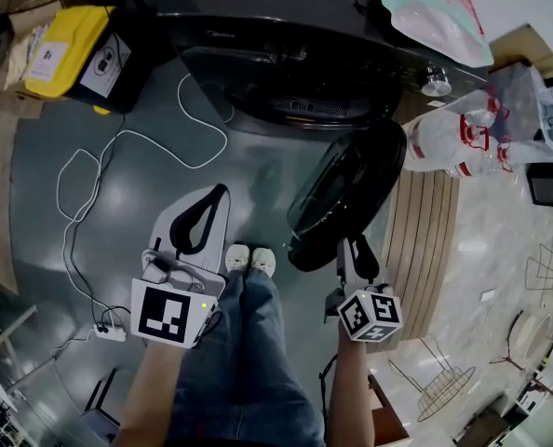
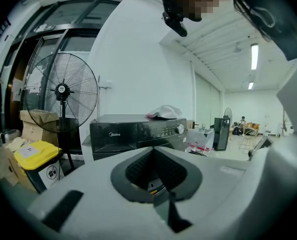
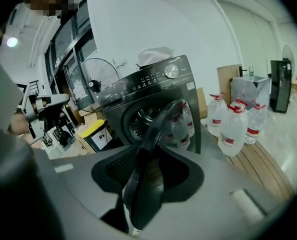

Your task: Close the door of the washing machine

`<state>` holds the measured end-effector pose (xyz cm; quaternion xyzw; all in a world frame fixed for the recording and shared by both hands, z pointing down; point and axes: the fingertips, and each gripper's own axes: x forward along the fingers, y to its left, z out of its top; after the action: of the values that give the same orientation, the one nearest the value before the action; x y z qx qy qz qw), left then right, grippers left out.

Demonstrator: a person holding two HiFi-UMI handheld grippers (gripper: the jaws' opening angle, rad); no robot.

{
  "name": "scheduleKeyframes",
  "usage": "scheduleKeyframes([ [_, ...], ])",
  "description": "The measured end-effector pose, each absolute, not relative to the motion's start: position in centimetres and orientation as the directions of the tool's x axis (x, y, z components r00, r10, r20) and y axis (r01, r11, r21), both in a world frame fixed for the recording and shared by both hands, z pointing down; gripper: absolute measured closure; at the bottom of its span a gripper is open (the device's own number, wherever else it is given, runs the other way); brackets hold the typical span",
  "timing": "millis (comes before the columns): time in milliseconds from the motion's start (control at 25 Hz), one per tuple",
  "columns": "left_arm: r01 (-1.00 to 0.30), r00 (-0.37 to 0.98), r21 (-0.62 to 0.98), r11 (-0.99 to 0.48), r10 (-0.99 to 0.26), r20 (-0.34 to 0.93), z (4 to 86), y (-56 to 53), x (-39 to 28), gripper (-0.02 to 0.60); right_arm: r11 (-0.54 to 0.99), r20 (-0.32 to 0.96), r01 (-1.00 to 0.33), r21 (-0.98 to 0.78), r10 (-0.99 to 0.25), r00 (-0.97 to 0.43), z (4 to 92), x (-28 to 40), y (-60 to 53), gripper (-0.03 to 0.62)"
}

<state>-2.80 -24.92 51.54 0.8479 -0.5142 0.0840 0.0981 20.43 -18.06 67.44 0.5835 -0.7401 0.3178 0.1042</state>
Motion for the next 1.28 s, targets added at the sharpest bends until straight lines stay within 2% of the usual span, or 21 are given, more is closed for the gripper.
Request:
scheduleKeyframes([
  [560, -0.935, 0.354, 0.09, -0.343, -0.898, 0.26, 52.5, -28.4, -9.1, 0.574, 0.319, 0.456, -0.843, -0.432, -0.729, -0.51, 67.4, 10.8, -25.1, 0.462],
  [800, -0.944, 0.33, 0.092, -0.317, -0.905, 0.269, 53.1, -29.6, -11.3, 0.574, 0.38, 0.434, -0.833, -0.403, -0.722, -0.539, 67.4, 7.8, -29.3, 0.492],
  [1000, -0.948, 0.319, 0.098, -0.304, -0.907, 0.275, 53.7, -30.4, -12.5, 0.574, 0.409, 0.413, -0.842, -0.352, -0.739, -0.531, 67.6, 6.6, -33.4, 0.578],
  [1280, -0.948, 0.319, 0.104, -0.302, -0.904, 0.284, 54.5, -31.1, -13.5, 0.574, 0.43, 0.39, -0.845, -0.317, -0.754, -0.529, 67.5, 4.6, -38.8, 0.582],
])
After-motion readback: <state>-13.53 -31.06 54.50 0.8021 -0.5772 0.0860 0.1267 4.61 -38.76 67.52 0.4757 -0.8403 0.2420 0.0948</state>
